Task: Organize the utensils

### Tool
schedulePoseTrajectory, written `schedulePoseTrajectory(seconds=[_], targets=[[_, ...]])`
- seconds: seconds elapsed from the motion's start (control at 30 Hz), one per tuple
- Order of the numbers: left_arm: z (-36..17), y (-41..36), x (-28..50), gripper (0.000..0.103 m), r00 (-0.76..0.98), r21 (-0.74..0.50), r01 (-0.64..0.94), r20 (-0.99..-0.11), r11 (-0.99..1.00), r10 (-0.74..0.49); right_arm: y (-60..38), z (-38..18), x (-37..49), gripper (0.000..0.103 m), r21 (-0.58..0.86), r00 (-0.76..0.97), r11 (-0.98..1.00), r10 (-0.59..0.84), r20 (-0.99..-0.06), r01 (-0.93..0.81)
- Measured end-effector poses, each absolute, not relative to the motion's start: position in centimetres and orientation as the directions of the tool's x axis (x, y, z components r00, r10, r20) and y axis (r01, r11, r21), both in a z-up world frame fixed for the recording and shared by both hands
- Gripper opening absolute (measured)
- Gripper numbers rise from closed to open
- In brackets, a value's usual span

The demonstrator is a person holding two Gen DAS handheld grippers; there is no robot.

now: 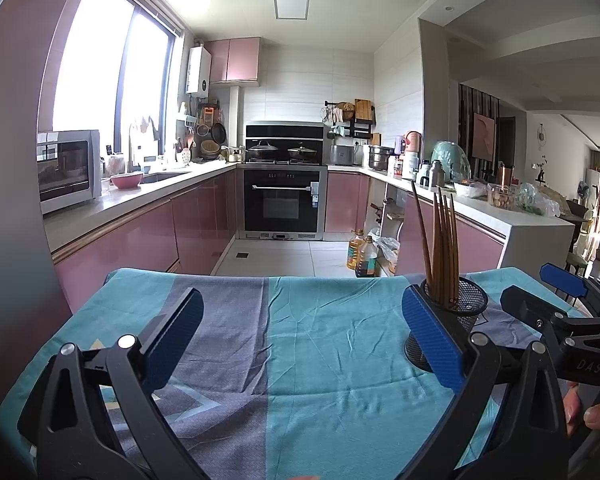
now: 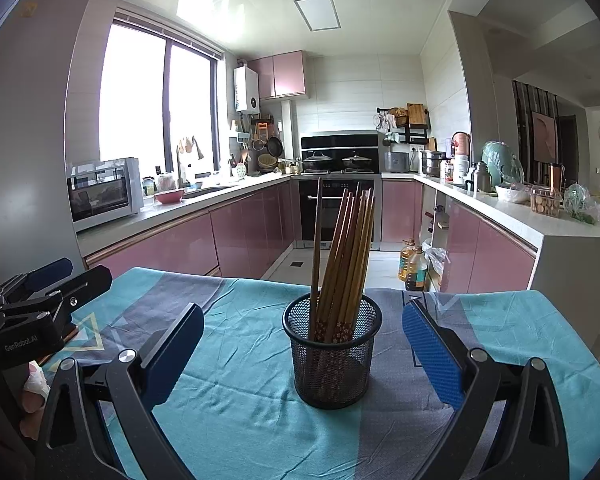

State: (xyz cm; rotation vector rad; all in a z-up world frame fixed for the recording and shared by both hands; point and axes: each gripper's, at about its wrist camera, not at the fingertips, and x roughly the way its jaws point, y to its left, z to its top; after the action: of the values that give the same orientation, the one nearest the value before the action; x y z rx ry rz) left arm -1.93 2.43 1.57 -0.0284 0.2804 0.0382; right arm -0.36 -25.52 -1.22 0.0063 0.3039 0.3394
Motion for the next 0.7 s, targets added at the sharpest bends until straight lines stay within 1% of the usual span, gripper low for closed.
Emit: schedulePoseTrajectory(seconds=[0.7], targets=[[1.53,2.33,-1.99,0.098,0.96,-0.025,-0.041,-0.278,0.999,0.033,-25.67,-1.13,-0.43,0.096,0.056,0.901,0.944,0.327,-0.285,-0.325]])
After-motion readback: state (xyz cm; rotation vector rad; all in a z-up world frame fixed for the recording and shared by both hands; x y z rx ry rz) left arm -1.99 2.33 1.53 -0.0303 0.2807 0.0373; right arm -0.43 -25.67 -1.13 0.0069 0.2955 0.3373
